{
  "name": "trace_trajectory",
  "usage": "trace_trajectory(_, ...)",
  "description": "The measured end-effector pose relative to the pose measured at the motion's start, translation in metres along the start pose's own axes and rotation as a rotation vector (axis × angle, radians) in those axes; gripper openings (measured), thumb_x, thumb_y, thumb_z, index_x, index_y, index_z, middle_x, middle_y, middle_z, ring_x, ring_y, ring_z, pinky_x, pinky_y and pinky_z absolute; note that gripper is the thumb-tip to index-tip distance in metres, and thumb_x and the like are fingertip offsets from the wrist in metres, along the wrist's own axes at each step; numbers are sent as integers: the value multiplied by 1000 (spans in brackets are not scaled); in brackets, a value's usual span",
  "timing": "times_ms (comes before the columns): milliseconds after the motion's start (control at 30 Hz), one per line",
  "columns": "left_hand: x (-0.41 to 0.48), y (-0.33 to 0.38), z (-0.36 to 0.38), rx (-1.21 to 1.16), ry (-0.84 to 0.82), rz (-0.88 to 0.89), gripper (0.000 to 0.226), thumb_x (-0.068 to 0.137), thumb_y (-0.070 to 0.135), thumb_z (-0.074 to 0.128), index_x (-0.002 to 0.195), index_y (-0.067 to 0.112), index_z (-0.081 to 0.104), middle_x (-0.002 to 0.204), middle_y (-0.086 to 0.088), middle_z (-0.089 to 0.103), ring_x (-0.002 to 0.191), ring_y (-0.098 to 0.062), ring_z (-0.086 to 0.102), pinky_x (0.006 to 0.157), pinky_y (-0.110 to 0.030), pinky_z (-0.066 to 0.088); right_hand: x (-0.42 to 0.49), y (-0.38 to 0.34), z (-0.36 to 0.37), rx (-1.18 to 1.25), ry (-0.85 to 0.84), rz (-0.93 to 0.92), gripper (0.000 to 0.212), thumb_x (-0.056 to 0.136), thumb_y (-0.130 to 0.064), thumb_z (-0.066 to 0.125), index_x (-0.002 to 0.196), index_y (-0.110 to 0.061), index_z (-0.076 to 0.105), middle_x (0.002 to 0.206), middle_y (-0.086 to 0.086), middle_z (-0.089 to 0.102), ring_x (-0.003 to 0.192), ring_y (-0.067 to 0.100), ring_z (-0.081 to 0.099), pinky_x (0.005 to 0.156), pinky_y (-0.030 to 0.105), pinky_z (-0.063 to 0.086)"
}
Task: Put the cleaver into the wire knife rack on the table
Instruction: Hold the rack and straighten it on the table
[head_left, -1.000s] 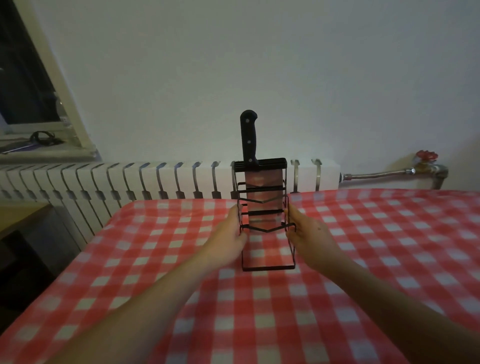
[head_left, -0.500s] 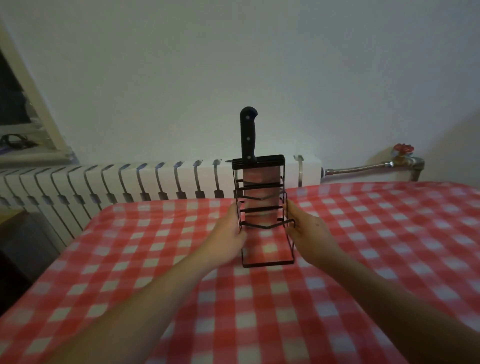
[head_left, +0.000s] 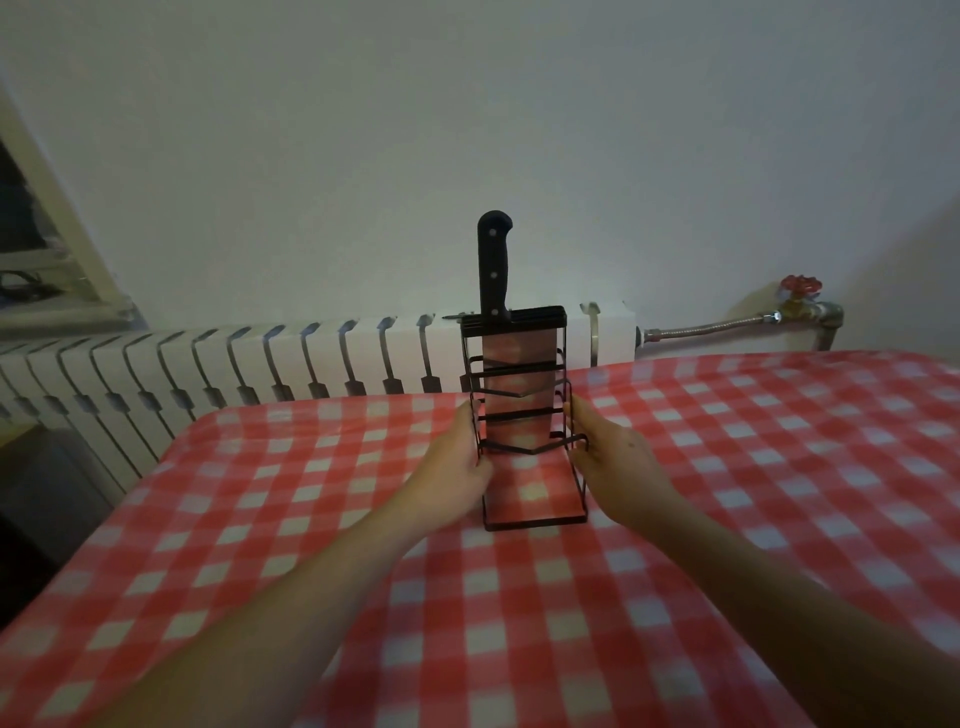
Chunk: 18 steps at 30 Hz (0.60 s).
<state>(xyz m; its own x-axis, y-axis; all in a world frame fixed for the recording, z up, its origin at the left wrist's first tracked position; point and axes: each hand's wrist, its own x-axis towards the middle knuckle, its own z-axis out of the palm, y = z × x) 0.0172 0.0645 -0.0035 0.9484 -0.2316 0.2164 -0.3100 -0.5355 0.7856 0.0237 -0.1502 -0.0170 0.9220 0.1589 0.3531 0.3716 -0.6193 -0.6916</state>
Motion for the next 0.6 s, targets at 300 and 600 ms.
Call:
trace_trajectory(300,5,-1,-2,37,24,16,64,85,-4,46,129,41,38,130,8,60,118,0,56,93,-17,46,8,-1,2,-35,-16,37,63,96,-8,50,148,-37,31,77,-6,61,62,16,60,46,19,42)
trace_trajectory(600,14,-6,-2,41,22,-2,64,85,-4,47,142,25,38,135,2,57,126,-9,53,105,-31,44,13,-4,1,-12,-17,70,63,96,-3,48,149,-33,32,111,10,68,70,18,65,63,38,58)
